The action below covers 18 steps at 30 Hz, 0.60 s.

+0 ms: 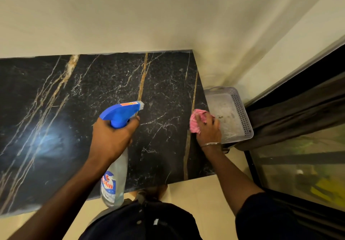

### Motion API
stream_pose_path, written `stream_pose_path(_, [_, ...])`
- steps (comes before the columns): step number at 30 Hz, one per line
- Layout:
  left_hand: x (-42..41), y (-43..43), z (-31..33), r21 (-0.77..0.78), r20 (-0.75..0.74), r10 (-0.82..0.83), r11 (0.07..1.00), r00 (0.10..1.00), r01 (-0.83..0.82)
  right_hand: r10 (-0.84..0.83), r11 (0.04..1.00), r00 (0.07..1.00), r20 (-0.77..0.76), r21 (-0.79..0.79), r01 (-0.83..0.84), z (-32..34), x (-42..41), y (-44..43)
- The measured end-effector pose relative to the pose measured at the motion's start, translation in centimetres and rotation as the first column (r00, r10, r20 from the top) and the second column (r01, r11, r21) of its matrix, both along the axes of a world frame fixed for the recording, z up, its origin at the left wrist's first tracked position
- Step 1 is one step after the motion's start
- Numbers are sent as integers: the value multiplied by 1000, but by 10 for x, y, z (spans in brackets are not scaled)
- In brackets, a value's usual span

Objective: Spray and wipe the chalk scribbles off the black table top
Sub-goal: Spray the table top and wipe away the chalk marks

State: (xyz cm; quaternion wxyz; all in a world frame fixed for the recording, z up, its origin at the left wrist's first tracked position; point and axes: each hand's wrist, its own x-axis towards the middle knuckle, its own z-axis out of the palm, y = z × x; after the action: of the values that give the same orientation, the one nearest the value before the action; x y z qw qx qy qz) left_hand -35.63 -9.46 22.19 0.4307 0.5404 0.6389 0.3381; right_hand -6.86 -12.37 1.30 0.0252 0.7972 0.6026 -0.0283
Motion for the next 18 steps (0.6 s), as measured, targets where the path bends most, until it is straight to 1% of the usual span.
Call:
stream_pose_path(1, [1,0,0,6,-4,-1,1000,1000,1,-78,997,997,4,2,78,2,6,-2])
stream_pose_path(3, [3,1,-2,17,-7,-4,1000,1000,4,-168,986,986,11,-15,168,6,8,-3])
stream_pose_path(6, [6,3,-5,16,-2,-5,1000,1000,5,-188,982,982,17,-12,189,9,-12,-3])
stream_pose_path(9, [9,5,-9,17,11,-14,1000,1000,14,-95,995,995,-6,-15,95,5,-46,-9])
stream_pose_path(12, [12,8,-11,20,9,-31,999,999,31,121,993,992,-24,-10,-122,-2,-68,-21])
stream_pose_path(14, [14,9,-12,30,13,-51,998,999,51,273,962,962,11,4,-273,-7,-57,-28])
stream_pose_path(15, [14,11,-13,40,11,-59,998,998,58,300,954,954,21,7,-301,-8,-46,-31])
stream_pose_path(16, [14,11,-14,46,8,-63,997,998,62,280,960,960,18,7,-280,-8,-35,-33])
stream_pose_path(18, [14,13,-16,54,2,-67,996,998,67,116,993,993,7,11,-116,-6,-12,-39])
